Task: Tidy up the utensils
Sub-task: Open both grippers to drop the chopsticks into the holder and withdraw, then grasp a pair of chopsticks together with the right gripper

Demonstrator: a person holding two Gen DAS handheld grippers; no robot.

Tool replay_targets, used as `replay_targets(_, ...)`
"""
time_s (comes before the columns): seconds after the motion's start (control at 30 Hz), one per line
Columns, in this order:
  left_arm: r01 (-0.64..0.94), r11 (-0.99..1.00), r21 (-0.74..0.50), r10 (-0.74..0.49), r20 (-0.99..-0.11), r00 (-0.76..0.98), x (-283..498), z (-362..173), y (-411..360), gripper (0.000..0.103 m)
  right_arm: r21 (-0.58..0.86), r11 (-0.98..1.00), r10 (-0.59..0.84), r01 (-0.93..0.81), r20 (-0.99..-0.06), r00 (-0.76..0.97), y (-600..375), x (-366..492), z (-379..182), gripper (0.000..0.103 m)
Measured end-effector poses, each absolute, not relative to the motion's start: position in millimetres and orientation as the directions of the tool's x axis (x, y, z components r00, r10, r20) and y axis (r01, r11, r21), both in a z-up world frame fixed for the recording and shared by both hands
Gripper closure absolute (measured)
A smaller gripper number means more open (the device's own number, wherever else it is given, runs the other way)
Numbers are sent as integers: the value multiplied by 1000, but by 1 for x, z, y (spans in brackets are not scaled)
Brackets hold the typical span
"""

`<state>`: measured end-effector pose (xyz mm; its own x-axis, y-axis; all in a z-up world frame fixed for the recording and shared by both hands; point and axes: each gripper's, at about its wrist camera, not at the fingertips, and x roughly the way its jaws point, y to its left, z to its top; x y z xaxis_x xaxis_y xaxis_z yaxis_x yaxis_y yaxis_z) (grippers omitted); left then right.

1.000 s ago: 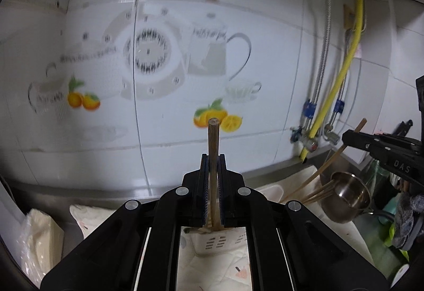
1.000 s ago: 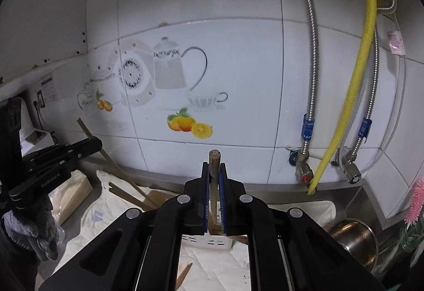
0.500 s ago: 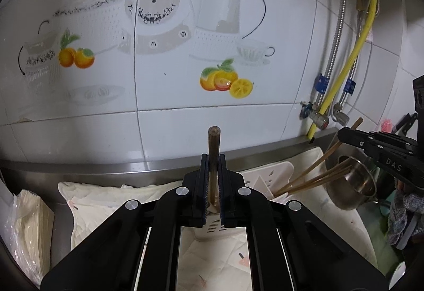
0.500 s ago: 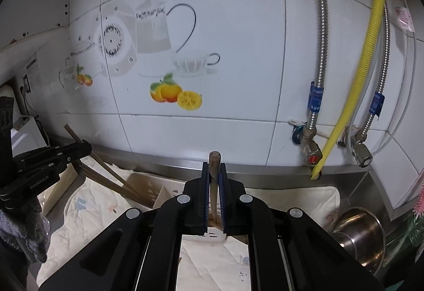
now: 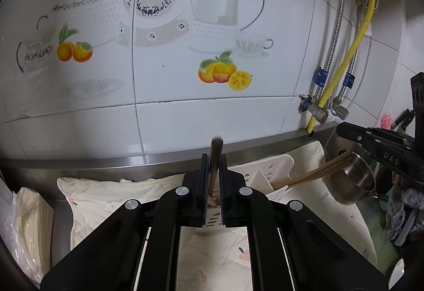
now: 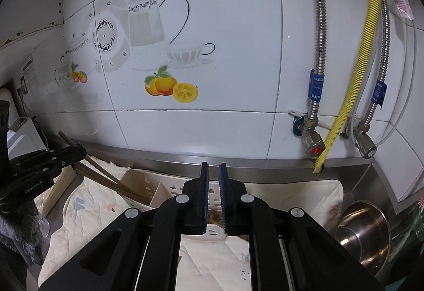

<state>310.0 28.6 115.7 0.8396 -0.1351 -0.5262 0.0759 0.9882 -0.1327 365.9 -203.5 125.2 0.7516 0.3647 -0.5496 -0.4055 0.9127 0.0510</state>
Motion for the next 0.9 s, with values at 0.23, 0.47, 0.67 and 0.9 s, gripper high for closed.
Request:
replay_targets(0.23, 81, 987, -140, -142, -508, 850, 295, 123, 28, 89, 62, 913, 374, -402, -514, 772, -213, 350, 133, 83)
replay_targets(0.47, 83, 986, -147, -143, -467, 872, 259, 130, 28, 66, 66, 914, 380, -401, -490, 785, -219, 317, 130, 71)
replay_targets(0.67, 80, 986, -148, -138, -438, 888, 217, 123, 30, 44, 56, 902, 399, -429, -493, 773, -213, 272, 104, 64)
replay_targets(0.9, 26, 987, -156, -92, -430, 898, 171, 101, 41, 27, 64, 886, 418, -459, -539, 732, -201, 226, 58, 58)
